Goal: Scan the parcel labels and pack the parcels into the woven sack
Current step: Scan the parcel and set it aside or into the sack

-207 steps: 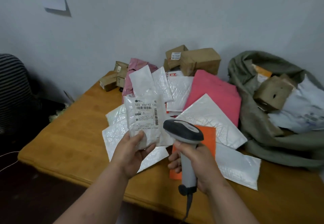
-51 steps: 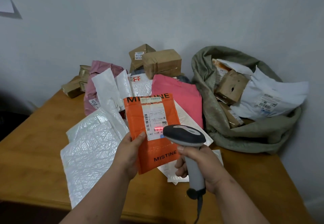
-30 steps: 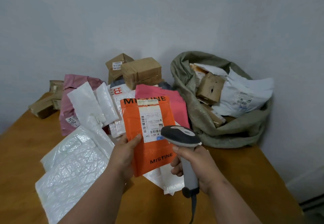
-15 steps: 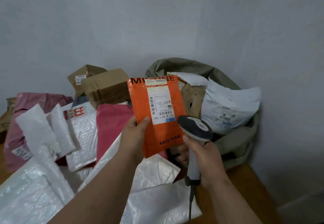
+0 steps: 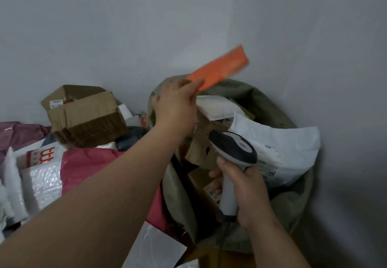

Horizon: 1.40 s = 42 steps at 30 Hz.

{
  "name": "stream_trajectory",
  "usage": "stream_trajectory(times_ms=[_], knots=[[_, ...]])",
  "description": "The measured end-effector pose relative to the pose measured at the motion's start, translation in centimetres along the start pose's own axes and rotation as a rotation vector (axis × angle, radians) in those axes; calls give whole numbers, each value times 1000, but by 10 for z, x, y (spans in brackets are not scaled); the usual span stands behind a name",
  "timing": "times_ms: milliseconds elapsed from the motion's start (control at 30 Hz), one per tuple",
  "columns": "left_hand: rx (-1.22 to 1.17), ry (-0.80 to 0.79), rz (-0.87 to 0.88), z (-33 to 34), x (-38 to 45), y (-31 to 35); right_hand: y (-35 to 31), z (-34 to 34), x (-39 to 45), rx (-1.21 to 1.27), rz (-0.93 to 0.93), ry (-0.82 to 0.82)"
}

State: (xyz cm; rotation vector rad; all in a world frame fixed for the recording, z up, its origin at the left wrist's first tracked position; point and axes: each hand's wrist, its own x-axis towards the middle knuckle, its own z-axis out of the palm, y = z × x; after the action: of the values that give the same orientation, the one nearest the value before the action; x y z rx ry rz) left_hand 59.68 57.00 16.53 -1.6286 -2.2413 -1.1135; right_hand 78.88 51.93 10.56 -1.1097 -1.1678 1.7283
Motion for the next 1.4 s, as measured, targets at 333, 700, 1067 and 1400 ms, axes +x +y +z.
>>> stream_trajectory(times_ms=[333,700,1067,1400], knots=[[-116,-215,-75,35,-7,-13,2,-5,21,-23,-10,-35],[-206,-81,-295,-34,-107,-94,17,50,-18,-129,33,-97],[-122,-591,-322,-61,-294,-131,87,89,-121,-281,182,8],[289,-950,-277,-34,-387,-165,135,65,-175,-308,284,1]])
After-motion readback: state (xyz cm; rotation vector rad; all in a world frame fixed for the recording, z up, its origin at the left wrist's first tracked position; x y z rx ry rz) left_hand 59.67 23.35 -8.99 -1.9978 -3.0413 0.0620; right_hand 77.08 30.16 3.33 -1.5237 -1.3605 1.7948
